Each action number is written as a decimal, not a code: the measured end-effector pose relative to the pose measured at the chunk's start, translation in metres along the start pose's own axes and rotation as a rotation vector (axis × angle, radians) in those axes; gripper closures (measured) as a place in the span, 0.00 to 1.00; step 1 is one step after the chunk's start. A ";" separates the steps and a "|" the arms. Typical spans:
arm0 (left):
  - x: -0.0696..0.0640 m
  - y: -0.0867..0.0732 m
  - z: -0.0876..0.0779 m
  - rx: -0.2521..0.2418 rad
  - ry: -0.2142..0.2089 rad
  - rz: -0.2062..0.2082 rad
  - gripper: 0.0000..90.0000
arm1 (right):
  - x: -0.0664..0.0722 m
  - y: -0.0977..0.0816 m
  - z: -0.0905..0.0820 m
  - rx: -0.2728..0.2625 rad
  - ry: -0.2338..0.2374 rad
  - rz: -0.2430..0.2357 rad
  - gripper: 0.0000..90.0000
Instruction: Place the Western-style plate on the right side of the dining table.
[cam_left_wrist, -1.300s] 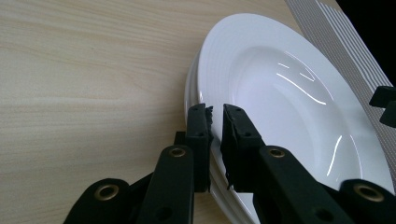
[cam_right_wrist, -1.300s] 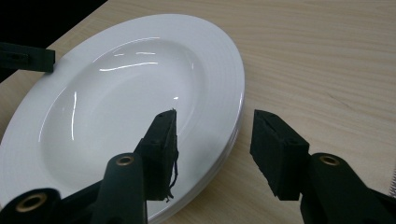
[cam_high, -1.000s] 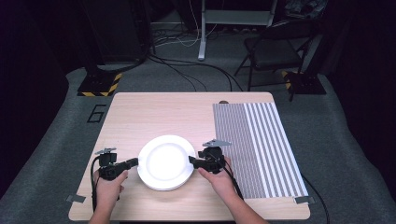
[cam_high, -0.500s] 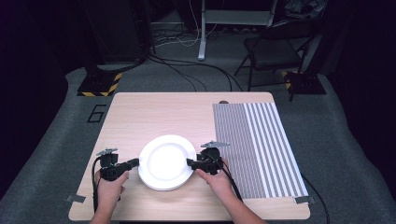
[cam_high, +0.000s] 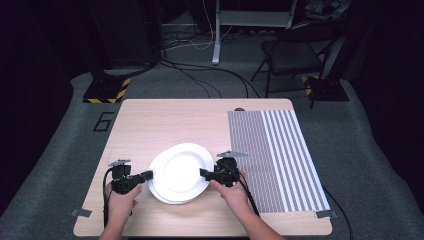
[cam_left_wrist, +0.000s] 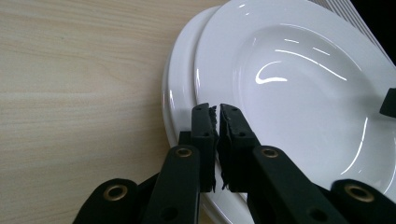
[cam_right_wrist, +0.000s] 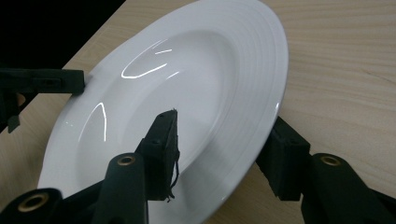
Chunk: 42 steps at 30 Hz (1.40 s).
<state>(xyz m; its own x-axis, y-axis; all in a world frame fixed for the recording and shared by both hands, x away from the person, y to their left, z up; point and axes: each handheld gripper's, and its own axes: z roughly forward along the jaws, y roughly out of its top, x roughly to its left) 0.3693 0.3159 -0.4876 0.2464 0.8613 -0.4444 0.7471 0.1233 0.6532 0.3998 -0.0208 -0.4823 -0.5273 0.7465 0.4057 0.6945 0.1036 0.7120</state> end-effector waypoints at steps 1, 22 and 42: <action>0.000 0.000 0.000 0.000 0.000 0.000 0.95 | 0.000 0.000 0.000 0.000 0.000 0.000 0.56; -0.009 -0.004 0.013 0.011 -0.028 0.016 0.95 | -0.005 0.003 -0.020 -0.027 -0.026 0.014 0.70; -0.017 -0.008 0.023 0.042 -0.041 0.035 0.91 | -0.004 0.006 -0.039 -0.049 -0.019 -0.012 0.78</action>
<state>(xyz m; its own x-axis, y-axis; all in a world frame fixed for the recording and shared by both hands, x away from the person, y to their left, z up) 0.3735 0.2886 -0.4995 0.2967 0.8439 -0.4469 0.7626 0.0723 0.6428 0.3868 -0.0491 -0.4571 -0.5259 0.7575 0.3868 0.6633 0.0806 0.7440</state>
